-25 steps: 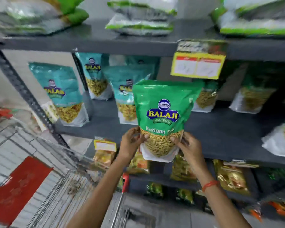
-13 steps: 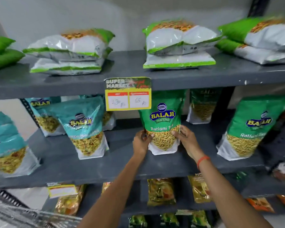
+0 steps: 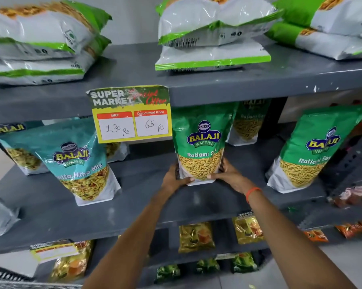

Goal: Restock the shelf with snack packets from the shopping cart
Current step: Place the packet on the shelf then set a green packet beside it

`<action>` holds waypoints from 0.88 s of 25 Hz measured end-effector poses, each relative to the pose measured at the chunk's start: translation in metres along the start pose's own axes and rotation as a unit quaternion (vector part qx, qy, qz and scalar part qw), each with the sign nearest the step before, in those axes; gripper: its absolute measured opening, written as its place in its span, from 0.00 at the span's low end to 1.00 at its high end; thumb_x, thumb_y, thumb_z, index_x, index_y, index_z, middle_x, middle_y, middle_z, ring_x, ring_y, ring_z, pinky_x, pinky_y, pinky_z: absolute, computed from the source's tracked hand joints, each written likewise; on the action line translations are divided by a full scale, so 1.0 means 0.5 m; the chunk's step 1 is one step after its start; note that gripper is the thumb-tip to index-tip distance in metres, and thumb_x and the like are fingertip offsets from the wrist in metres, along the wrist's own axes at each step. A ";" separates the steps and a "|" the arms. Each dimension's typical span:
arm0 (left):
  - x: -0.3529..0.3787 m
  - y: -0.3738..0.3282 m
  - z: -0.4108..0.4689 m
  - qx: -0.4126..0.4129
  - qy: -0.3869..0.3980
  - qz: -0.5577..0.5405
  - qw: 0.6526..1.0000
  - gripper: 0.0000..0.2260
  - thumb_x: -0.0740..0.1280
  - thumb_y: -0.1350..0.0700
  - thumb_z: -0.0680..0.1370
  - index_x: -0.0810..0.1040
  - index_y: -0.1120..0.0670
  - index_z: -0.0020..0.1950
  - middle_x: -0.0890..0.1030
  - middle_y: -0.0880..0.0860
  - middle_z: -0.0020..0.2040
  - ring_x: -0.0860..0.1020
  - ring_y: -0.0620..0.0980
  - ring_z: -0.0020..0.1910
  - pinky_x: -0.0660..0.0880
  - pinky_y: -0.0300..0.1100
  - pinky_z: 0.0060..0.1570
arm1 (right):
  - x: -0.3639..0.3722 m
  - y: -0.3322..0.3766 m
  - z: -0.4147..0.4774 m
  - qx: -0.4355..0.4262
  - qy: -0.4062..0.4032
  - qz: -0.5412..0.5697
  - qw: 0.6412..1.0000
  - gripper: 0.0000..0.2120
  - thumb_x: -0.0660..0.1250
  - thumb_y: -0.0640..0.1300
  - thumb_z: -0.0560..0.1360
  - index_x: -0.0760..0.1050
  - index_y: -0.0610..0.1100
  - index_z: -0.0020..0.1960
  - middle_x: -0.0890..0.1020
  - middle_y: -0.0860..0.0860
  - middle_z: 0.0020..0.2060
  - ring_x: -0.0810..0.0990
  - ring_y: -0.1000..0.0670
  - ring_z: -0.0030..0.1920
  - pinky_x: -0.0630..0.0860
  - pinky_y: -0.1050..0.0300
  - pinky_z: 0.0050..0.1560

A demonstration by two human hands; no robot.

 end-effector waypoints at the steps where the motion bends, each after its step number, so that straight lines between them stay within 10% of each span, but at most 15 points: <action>1: 0.007 -0.003 0.001 -0.006 0.009 0.006 1.000 0.41 0.77 0.49 0.61 0.64 0.56 0.70 0.73 0.57 0.68 0.73 0.56 0.66 0.71 0.53 0.65 | 0.001 -0.006 0.005 0.004 -0.005 -0.006 1.000 0.41 0.74 0.28 0.64 0.59 0.46 0.70 0.73 0.47 0.64 0.70 0.48 0.66 0.66 0.51 0.71; 22: 0.061 -0.001 -0.135 -0.015 0.011 0.029 0.999 0.34 0.74 0.53 0.69 0.63 0.54 0.71 0.74 0.56 0.68 0.73 0.57 0.65 0.71 0.51 0.65 | -0.002 -0.050 -0.137 0.003 -0.017 -0.016 1.000 0.39 0.78 0.35 0.62 0.64 0.49 0.66 0.74 0.49 0.65 0.70 0.48 0.68 0.67 0.50 0.70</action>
Point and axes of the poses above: each hand's wrist, its own z-axis towards the middle knuckle, its own x-axis out of the palm, y = z × x, the point moved 10 cm from there along z, towards the middle knuckle
